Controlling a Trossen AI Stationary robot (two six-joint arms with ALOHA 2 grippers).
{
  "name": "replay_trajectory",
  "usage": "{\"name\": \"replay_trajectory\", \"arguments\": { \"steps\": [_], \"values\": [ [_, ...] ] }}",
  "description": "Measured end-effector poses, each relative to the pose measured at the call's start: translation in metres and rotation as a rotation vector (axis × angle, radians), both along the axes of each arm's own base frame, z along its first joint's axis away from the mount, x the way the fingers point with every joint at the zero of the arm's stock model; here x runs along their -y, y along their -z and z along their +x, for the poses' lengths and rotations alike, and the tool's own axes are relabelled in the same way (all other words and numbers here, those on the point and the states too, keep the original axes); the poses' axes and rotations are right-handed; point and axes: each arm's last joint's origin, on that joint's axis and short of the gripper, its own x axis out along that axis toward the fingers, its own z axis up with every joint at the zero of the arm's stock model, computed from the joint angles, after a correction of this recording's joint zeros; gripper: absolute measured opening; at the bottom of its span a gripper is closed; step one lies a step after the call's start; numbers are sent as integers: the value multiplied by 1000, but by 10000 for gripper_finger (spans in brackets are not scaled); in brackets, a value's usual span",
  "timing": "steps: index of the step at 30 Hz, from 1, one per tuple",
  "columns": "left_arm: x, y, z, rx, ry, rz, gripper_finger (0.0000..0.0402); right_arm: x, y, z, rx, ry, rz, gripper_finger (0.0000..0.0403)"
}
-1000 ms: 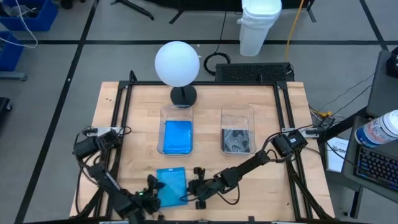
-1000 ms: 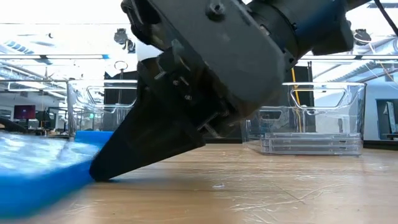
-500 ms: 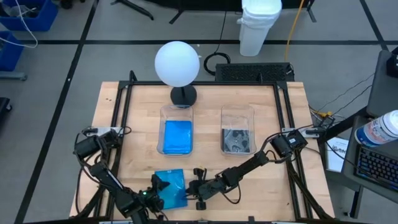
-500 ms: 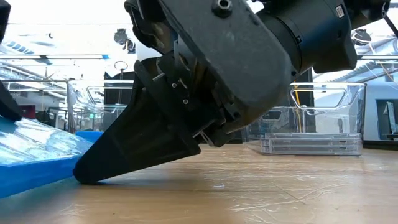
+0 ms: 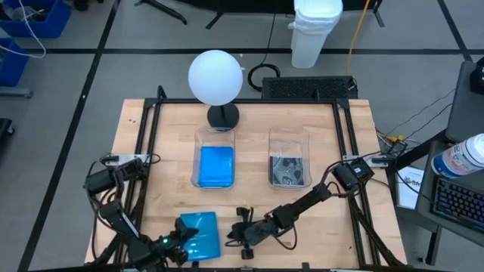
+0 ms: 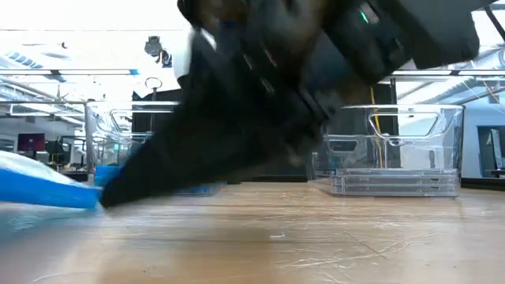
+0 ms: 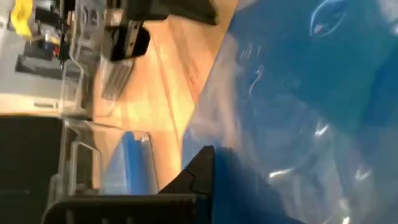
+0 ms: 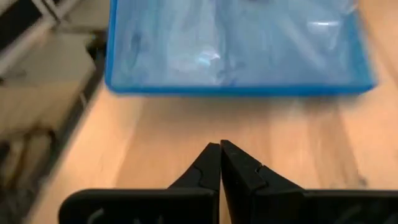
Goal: Pick & place jewel cases by type
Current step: Put the blue CD case into the left transparent bin
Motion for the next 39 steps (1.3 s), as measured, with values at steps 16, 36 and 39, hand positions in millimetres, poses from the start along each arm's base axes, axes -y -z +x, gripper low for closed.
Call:
{"name": "replay_trajectory", "arguments": {
  "steps": [16,36,39],
  "values": [
    [59,-86,-15,118,303,404,59,-10,-79,-1,263,-111,270,51],
    [49,-99,11,174,269,782,62,-4,-122,-4,370,118,609,182],
    [46,-99,17,159,258,796,63,1,-122,-1,369,133,640,174]
  ]
}}
